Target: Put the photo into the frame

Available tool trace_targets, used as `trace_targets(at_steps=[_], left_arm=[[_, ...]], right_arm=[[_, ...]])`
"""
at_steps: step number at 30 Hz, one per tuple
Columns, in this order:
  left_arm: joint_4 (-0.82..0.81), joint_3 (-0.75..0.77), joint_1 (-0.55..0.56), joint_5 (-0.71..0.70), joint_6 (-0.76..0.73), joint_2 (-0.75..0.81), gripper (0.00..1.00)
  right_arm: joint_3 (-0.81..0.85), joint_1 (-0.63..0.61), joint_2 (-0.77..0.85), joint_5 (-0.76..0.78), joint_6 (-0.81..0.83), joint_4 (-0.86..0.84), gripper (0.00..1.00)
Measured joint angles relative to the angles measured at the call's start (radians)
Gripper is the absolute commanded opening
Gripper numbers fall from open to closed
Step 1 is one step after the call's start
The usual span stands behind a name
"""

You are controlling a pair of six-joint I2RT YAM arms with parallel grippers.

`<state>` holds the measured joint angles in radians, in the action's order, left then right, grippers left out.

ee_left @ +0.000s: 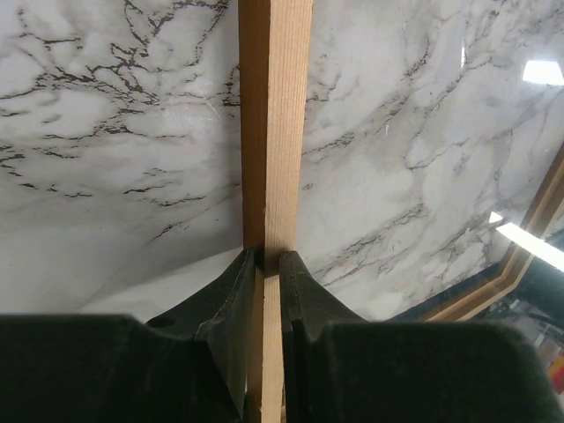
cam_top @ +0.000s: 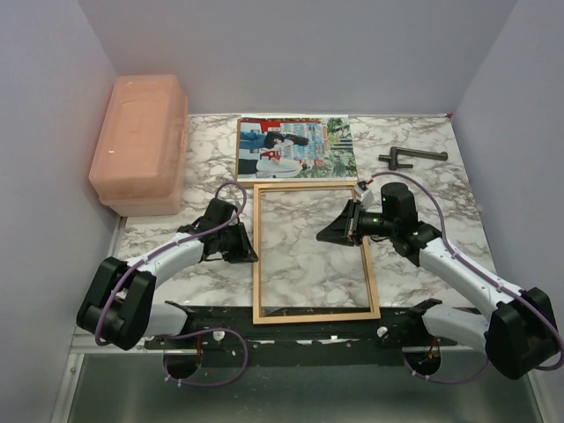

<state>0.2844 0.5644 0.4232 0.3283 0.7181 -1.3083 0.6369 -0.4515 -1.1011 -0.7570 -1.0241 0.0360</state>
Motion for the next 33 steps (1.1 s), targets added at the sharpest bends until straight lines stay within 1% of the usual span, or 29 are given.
trace_targets(at_steps=[8, 17, 26, 33], left_arm=[[0.0, 0.0, 0.001, 0.0, 0.0, 0.0, 0.17], [0.0, 0.0, 0.002, -0.001, -0.002, 0.0, 0.17], [0.001, 0.002, 0.002, -0.001, -0.004, -0.002, 0.17], [0.003, 0.005, 0.003, -0.001, -0.009, -0.004, 0.17]], right_arm=[[-0.023, 0.0, -0.014, -0.014, 0.011, -0.015, 0.17], [0.006, 0.0, -0.062, -0.06, 0.108, 0.009, 0.17], [0.143, 0.0, -0.134, -0.087, 0.288, 0.178, 0.17], [0.216, 0.001, -0.184, -0.003, 0.401, 0.374, 0.17]])
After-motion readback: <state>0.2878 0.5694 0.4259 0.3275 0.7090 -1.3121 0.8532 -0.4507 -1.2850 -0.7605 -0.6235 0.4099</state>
